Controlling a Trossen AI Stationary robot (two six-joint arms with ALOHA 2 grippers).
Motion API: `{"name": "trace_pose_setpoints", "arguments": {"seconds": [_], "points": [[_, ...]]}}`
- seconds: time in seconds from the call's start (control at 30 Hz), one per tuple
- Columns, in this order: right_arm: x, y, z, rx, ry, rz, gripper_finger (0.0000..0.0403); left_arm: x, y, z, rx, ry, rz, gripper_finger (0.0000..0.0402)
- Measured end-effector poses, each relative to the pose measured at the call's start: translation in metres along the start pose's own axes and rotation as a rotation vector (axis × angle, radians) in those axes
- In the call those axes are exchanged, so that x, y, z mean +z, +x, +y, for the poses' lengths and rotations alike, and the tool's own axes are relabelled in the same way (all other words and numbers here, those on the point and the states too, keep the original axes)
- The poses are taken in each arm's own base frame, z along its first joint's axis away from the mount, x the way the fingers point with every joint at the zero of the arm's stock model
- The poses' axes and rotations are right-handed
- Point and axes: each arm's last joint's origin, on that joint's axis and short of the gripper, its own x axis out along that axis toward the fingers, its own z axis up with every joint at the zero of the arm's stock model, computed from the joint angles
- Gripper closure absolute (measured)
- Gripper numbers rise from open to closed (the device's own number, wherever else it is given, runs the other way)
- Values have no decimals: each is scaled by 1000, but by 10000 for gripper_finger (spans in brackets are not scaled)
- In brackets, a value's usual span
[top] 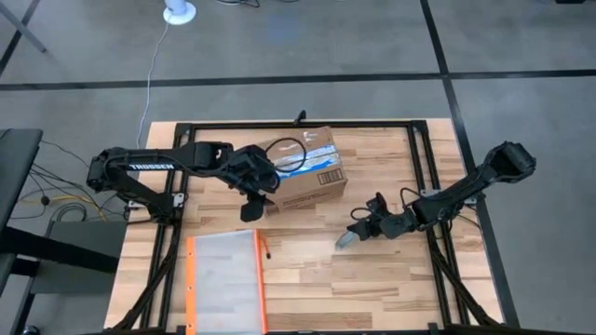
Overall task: Unpack boxes
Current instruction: Open the cardboard box with the silver cutter
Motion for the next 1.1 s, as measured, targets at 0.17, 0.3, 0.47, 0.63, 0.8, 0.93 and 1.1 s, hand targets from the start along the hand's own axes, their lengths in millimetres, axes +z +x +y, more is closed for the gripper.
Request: {"name": "trace_pose_setpoints", "arguments": {"seconds": [0.17, 0.3, 0.47, 0.63, 0.8, 0.93, 1.1], "points": [[1, -2, 8, 44, -51, -1, 214, -1, 0, 0, 2, -2, 7, 240], [7, -8, 29, 121, -186, -28, 184, -1, 0, 0, 14, 4, 6, 240], [23, -16, 49, 130, -327, -72, 181, 2, 5, 2, 41, 12, -7, 240], [25, -23, 33, -88, -483, 42, 186, 2, 22, 3, 41, -8, 54, 240], [39, -32, 25, -216, -656, 25, 189, 6, 51, 0, 32, -15, 87, 240], [58, -38, 21, -310, -778, -59, 192, 10, 71, -4, 51, -57, 74, 240], [88, -31, 11, -452, -863, -117, 196, 13, 79, -1, 211, -110, 42, 240]]}}
